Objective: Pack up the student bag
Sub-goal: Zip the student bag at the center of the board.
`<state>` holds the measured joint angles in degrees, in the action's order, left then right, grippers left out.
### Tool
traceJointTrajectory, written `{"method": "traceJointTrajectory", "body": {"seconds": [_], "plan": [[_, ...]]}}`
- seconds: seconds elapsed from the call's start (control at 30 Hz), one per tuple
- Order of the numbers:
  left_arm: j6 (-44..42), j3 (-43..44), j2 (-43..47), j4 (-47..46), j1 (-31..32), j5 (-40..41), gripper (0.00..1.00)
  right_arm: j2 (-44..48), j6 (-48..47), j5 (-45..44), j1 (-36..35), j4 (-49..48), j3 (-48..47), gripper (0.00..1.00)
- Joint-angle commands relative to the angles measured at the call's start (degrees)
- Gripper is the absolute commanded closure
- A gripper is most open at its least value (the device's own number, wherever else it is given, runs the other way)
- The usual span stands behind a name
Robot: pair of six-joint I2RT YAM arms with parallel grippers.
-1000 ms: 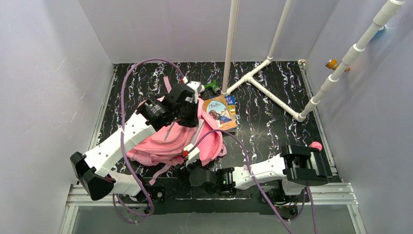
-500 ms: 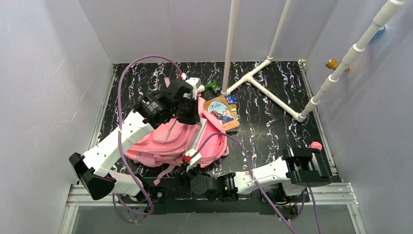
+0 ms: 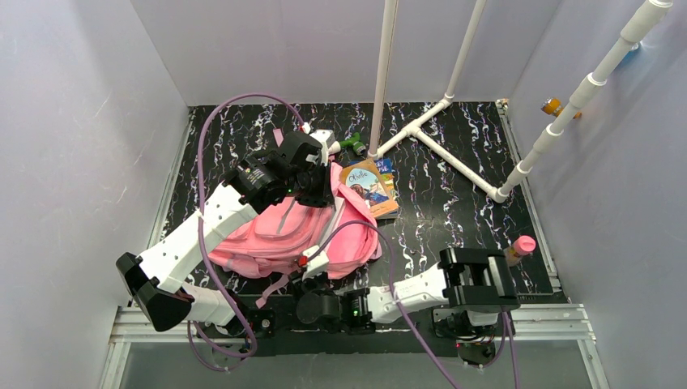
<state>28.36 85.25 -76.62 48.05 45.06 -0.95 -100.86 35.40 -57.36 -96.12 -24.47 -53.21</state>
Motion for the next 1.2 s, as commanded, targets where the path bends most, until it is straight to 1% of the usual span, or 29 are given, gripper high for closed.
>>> {"method": "traceJointTrajectory", "body": {"seconds": [0.0, 0.1, 0.2, 0.3, 0.43, 0.47, 0.53, 0.63, 0.7, 0.8, 0.87, 1.0, 1.1, 1.17], "plan": [[1.5, 3.6, 1.2, -5.1, -0.1, -3.4, 1.0, -3.2, 3.2, -6.8, 0.7, 2.0, -4.8, 0.52], [1.3, 3.6, 1.2, -5.1, -0.1, -3.5, 1.0, -5.7, 1.1, -8.2, 0.7, 2.6, -7.9, 0.53], [1.5, 3.3, 1.4, -5.1, -0.1, -3.6, 1.0, -7.8, 1.3, -11.8, 0.7, 5.2, -10.7, 0.53], [1.7, 3.0, 1.5, -5.2, -0.1, -3.9, 1.0, -9.6, 0.7, -13.7, 0.8, 5.4, -12.6, 0.53], [1.4, 2.7, 1.7, -5.0, -0.1, -4.3, 1.0, -12.6, 1.3, -17.0, 0.9, 8.4, -16.2, 0.56], [1.4, 2.5, 1.8, -4.9, -0.1, -4.1, 1.0, -13.0, 1.3, -17.3, 1.1, 8.4, -16.5, 0.58], [1.3, 2.0, 2.2, -4.8, -0.1, -3.8, 1.0, -13.7, 1.4, -17.6, 1.4, 8.8, -17.3, 0.66], [1.3, 1.4, 2.8, -4.8, -0.2, -3.8, 1.0, -14.7, 1.7, -17.6, 1.8, 9.6, -17.9, 0.73], [1.3, 1.1, 3.3, -4.8, -0.2, -3.8, 1.0, -14.8, 1.6, -17.1, 2.0, 9.3, -17.8, 0.8], [1.2, 0.5, 3.4, -4.7, -0.2, -3.3, 1.0, -14.3, 0.0, -16.2, 2.0, 8.4, -17.5, 0.97], [1.0, 0.2, 3.5, -4.6, -0.3, -3.1, 1.0, -13.5, -0.4, -15.5, 2.0, 7.3, -16.6, 0.99], [0.4, -0.5, 3.5, -4.0, -0.4, -2.0, 1.0, -10.5, -6.3, -11.2, 2.0, -3.2, -10.5, 0.99], [-0.5, -0.4, 3.3, -3.3, -0.7, -1.4, 1.0, -8.0, -7.6, -7.1, 2.0, -5.8, -6.5, 0.99], [-1.5, -0.4, 3.5, -2.7, -0.9, -0.7, 1.0, -5.8, -9.0, -4.6, 2.0, -9.3, -3.4, 0.99]]}}
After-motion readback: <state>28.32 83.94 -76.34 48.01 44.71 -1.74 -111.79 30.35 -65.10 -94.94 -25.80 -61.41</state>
